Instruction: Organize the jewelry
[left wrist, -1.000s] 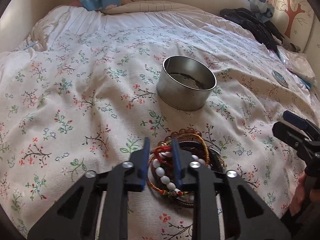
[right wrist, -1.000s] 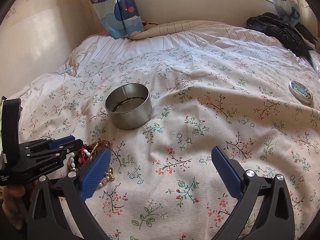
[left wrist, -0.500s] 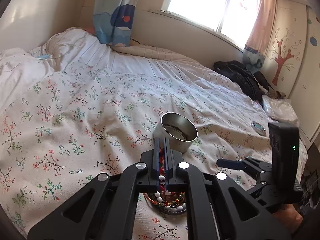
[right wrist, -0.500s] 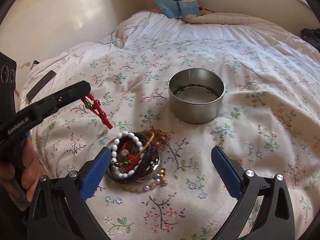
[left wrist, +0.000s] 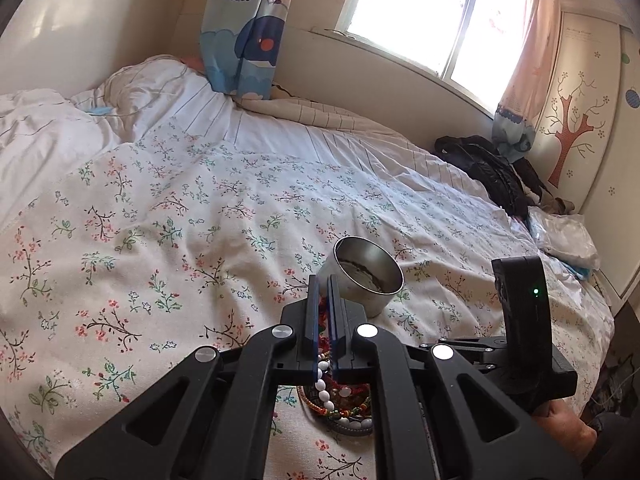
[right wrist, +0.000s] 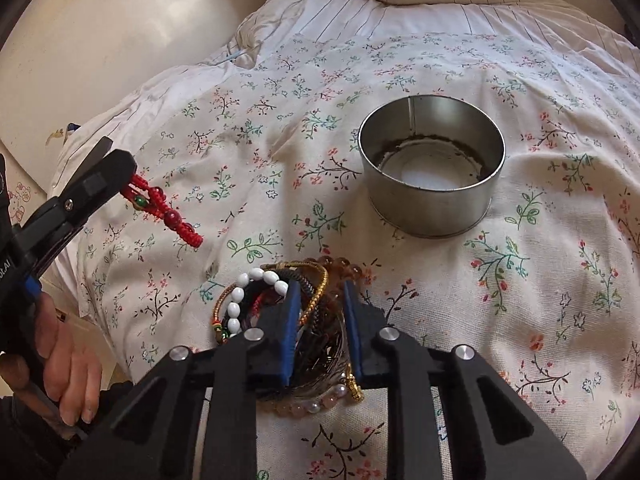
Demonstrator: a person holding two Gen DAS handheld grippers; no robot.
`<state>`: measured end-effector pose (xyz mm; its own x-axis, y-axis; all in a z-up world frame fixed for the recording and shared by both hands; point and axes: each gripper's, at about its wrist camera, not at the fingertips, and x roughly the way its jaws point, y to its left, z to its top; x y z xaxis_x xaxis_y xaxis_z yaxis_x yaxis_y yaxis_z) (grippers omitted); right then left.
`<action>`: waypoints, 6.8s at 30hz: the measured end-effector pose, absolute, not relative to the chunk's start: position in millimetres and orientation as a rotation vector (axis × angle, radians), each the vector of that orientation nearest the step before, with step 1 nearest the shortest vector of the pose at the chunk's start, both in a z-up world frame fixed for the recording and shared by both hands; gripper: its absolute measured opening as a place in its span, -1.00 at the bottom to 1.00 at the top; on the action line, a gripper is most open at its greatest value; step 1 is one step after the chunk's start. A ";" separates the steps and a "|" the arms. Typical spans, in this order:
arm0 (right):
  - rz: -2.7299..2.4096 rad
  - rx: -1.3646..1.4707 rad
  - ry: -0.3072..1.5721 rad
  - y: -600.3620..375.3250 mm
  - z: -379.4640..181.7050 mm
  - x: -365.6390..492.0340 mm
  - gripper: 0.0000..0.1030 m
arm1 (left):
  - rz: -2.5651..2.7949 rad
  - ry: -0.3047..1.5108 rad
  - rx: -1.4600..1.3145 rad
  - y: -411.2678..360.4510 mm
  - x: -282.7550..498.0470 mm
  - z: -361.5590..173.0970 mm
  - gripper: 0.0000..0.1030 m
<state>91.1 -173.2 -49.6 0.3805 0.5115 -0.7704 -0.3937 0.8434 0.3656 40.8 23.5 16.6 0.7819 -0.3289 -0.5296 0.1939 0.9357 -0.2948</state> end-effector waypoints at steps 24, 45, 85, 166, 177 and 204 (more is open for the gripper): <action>0.472 0.380 0.646 -245.9 29.5 83.0 -0.92 | -0.375 0.573 -0.240 -14.7 71.6 33.7 -0.92; 0.420 0.461 0.640 -251.8 18.1 139.1 -0.92 | -0.429 0.718 -0.291 -63.4 158.2 1.2 -0.92; 0.283 0.343 0.744 -245.8 -5.0 146.3 0.11 | -0.151 0.654 -0.128 -36.2 136.2 10.2 0.43; 0.458 0.026 0.936 -174.7 -38.2 67.5 -0.79 | -0.284 0.698 -0.222 9.0 54.5 -2.7 -0.86; 0.356 0.079 0.910 -203.7 -31.0 69.6 -0.79 | -0.307 0.676 -0.243 10.6 49.4 0.9 -0.86; 0.289 0.257 0.798 -249.7 -9.1 68.1 -0.79 | -0.404 0.644 -0.236 -14.9 57.6 15.7 -0.86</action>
<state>68.1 -249.7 -9.1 0.6627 0.3485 -0.6629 -0.1564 0.9300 0.3326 57.6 -14.9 15.7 0.7260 -0.4346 -0.5330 0.2907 0.8963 -0.3348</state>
